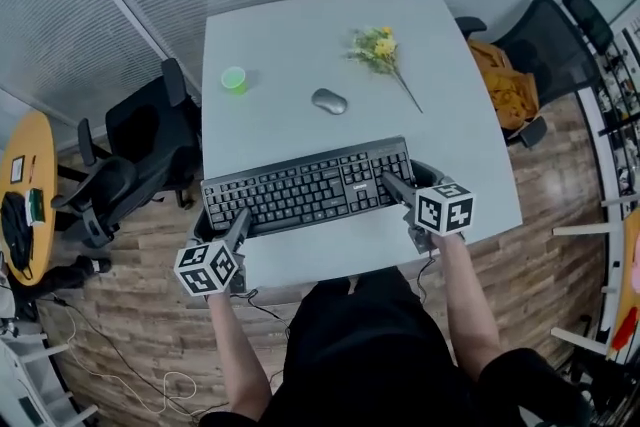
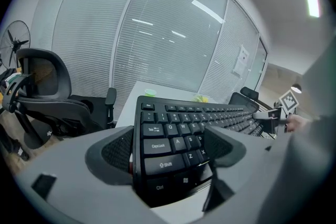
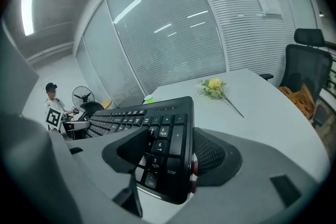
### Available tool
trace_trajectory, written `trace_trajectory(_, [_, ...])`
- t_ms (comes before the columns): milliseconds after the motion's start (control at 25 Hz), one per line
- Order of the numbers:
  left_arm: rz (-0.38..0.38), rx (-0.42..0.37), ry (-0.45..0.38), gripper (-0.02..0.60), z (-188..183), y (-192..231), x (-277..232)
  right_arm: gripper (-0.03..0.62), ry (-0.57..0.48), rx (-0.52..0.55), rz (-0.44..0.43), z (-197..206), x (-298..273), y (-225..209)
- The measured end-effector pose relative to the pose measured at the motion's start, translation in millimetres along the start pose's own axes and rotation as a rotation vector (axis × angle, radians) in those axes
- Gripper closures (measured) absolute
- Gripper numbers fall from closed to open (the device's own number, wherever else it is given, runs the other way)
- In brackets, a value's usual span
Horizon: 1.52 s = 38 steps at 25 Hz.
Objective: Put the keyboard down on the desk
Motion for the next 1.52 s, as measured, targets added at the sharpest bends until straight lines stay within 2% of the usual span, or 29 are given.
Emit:
trace_trajectory(120, [-0.004,0.006,0.017,0.170,14.6,-2.1,-1.9,0.319,0.018,-0.008,-0.003,14.2,2.0,-4.3])
trace_trajectory(320, [-0.018,0.040,0.050,0.170,14.5,25.6,-7.9,0.319,0.066,-0.009,-0.013,11.7,-23.5,9.1])
trace_trajectory(760, [-0.083,0.111,0.084,0.170,44.0,55.2,-14.0,0.319,0.152,0.006,-0.077,29.6,-64.3,11.9])
trace_trajectory(1520, [-0.151,0.149,0.118,0.169,58.4,87.6,-52.3,0.319,0.203,0.011,-0.132,44.1,-132.2,-2.3])
Point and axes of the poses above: the fingertips, and each gripper's own axes: x backward along the fingers, y to its left, z out of its underside, the point moved 3 cm from there along x, backward along the fingers, and after that the axes turned 14 degrees about x, right-handed, at the moved point
